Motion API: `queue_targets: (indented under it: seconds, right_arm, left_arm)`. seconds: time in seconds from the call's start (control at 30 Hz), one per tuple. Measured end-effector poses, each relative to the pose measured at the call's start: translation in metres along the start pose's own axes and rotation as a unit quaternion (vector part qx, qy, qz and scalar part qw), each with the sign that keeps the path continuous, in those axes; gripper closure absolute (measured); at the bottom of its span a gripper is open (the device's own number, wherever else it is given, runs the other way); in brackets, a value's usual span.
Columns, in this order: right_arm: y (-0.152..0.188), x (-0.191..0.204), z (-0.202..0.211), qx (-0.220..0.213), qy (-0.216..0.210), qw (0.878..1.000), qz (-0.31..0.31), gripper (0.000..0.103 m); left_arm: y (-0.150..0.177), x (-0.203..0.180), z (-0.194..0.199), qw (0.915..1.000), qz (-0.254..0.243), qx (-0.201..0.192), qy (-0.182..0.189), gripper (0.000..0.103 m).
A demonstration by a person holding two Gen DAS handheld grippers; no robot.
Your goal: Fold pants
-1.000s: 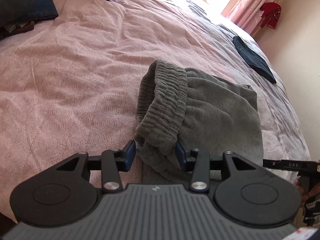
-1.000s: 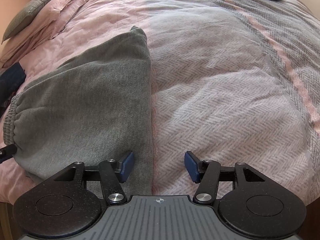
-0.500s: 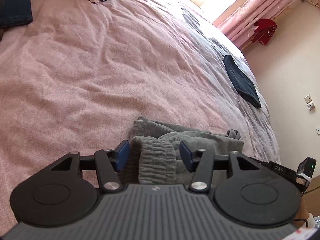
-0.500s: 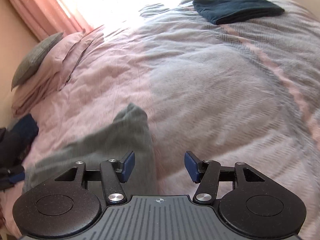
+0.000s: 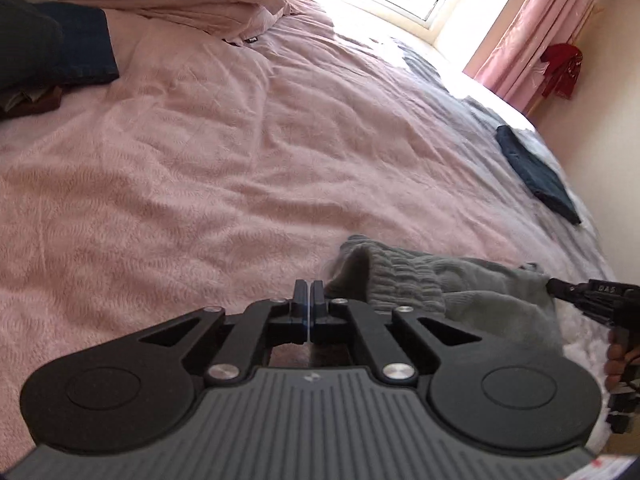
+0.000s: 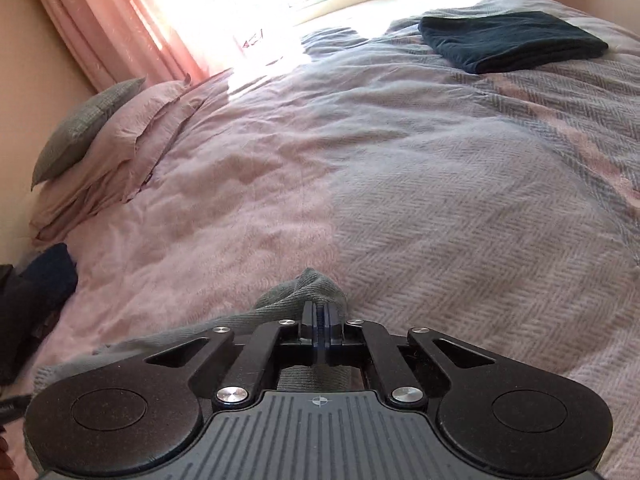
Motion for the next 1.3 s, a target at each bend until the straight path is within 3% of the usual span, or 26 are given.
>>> queue_targets:
  seconds: [0.03, 0.07, 0.13, 0.23, 0.27, 0.33, 0.4, 0.43, 0.47, 0.6, 0.63, 0.7, 0.8, 0.87, 0.93, 1.07, 1.2, 1.3]
  right_arm:
    - [-0.003, -0.002, 0.004, -0.001, -0.006, 1.000, -0.010, 0.101]
    - [-0.005, -0.004, 0.010, -0.002, -0.008, 1.000, -0.015, 0.098]
    - [-0.007, -0.008, 0.019, -0.007, -0.005, 1.000, -0.020, 0.093]
    - [-0.008, -0.010, 0.021, 0.003, -0.008, 1.000, -0.022, 0.080]
    - [-0.007, -0.009, 0.020, 0.005, -0.007, 1.000, -0.021, 0.076]
    - [-0.006, -0.008, 0.016, 0.010, -0.005, 1.000, -0.018, 0.075]
    - [-0.002, -0.006, 0.014, 0.016, -0.008, 1.000, -0.018, 0.074]
    - [0.000, -0.006, 0.013, 0.020, -0.008, 1.000, -0.019, 0.074]
    - [0.003, -0.005, 0.013, 0.024, -0.009, 0.999, -0.020, 0.074]
    - [0.021, -0.002, 0.008, 0.039, 0.003, 0.999, 0.005, 0.074]
    - [0.025, -0.002, 0.004, 0.039, 0.022, 0.999, 0.026, 0.073]
    - [0.031, -0.008, -0.002, 0.039, 0.061, 0.997, 0.034, 0.050]
    - [0.027, -0.012, 0.006, 0.040, 0.084, 0.996, -0.001, 0.049]
    - [0.022, -0.005, 0.026, 0.017, 0.100, 0.994, 0.027, 0.050]
    - [0.025, 0.007, 0.052, -0.003, 0.090, 0.994, 0.059, 0.050]
    - [0.054, 0.037, 0.094, 0.013, 0.047, 0.992, 0.113, 0.050]
    - [0.089, 0.063, 0.100, 0.028, 0.032, 0.983, 0.180, 0.055]
    - [0.116, 0.061, 0.060, 0.082, 0.050, 0.972, 0.214, 0.055]
  left_arm:
    - [-0.003, 0.001, 0.007, 0.9998, 0.013, -0.007, 0.009, 0.094]
    - [-0.008, 0.002, 0.012, 0.9995, 0.021, -0.012, 0.017, 0.087]
    - [-0.018, 0.003, 0.020, 0.9987, 0.036, -0.020, 0.030, 0.086]
    - [-0.027, -0.002, 0.015, 0.9949, 0.062, 0.016, 0.078, 0.064]
    - [-0.027, -0.005, 0.010, 0.9937, 0.065, 0.029, 0.087, 0.062]
    - [-0.026, -0.011, -0.002, 0.9919, 0.064, 0.055, 0.095, 0.063]
    - [-0.022, -0.015, -0.014, 0.9897, 0.065, 0.078, 0.101, 0.073]
    - [-0.022, -0.019, -0.014, 0.9906, 0.058, 0.069, 0.104, 0.080]
    - [-0.023, -0.023, -0.011, 0.9934, 0.037, 0.051, 0.096, 0.090]
    - [-0.015, -0.037, -0.003, 0.9975, -0.050, -0.009, 0.049, 0.091]
    - [-0.010, -0.034, -0.007, 0.9975, -0.060, -0.011, 0.035, 0.090]
    - [-0.001, -0.027, -0.017, 0.9984, -0.054, -0.001, 0.016, 0.090]
    - [-0.004, -0.031, -0.014, 0.9977, -0.067, 0.005, -0.010, 0.087]
    - [-0.009, -0.043, -0.001, 0.9948, -0.098, -0.001, -0.026, 0.085]
    - [-0.013, -0.054, 0.017, 0.9915, -0.123, -0.015, -0.040, 0.087]
    - [-0.012, -0.069, 0.054, 0.9918, -0.118, -0.040, -0.030, 0.088]
    - [0.014, -0.080, 0.034, 0.9858, -0.163, 0.007, -0.039, 0.089]
    - [0.037, -0.072, -0.003, 0.9785, -0.186, 0.044, -0.078, 0.088]
Point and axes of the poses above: each gripper's, at about its wrist camera, not at the fingertips, and z roughly against the way its jaws point, x to its left, y to its underside, the point moved 5 cm from there along -z, roughly the way its jaws point, and after that the axes turned 3 degrees about -x, right-handed, at the moved point
